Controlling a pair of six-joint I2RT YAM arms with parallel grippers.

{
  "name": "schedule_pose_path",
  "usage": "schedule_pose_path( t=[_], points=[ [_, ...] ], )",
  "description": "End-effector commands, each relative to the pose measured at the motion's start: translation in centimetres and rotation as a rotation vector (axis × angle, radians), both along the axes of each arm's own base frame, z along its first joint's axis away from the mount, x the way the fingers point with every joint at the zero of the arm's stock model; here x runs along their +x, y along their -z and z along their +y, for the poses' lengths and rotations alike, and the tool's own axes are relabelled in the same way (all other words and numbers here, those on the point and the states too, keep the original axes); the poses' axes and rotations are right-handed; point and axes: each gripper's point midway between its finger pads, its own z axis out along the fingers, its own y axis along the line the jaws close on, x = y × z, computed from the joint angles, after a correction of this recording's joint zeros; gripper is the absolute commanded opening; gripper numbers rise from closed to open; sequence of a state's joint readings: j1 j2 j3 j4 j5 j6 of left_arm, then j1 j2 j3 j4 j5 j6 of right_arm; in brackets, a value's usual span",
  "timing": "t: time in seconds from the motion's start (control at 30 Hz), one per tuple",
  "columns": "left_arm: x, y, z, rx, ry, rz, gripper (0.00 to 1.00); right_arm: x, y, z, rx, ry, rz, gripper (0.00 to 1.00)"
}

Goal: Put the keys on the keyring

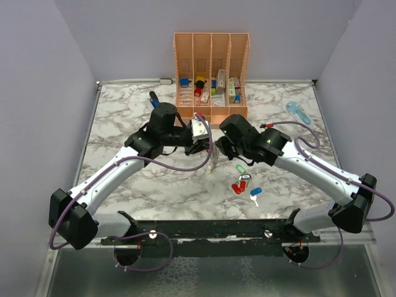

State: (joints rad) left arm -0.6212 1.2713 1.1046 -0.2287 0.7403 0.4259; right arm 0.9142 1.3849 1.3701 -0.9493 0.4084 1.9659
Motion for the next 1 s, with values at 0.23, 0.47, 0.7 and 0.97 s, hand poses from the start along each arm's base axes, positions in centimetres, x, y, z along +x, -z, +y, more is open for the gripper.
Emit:
schedule_pose_path(
  t=[0.23, 0.47, 0.7, 0.97],
  points=[
    [-1.3, -0.3, 0.2, 0.004, 0.029, -0.058, 0.27, 0.8, -1.4, 0.2, 0.032, 0.044, -0.005, 0.01],
    [-0.3, 0.6, 0.2, 0.035, -0.024, -0.088, 0.28, 0.9, -1.9, 1.0, 0.049, 0.016, -0.009, 0.01],
    [0.6, 0.9, 0.5, 0.044, -0.071, -0.106, 0.28, 0.8, -2.0, 1.0, 0.058, 0.003, -0.019, 0.01],
    [1.0, 1.2, 0.4, 0.045, -0.085, -0.115, 0.28, 0.7, -2.5, 1.2, 0.073, -0.014, -0.034, 0.01]
  ],
)
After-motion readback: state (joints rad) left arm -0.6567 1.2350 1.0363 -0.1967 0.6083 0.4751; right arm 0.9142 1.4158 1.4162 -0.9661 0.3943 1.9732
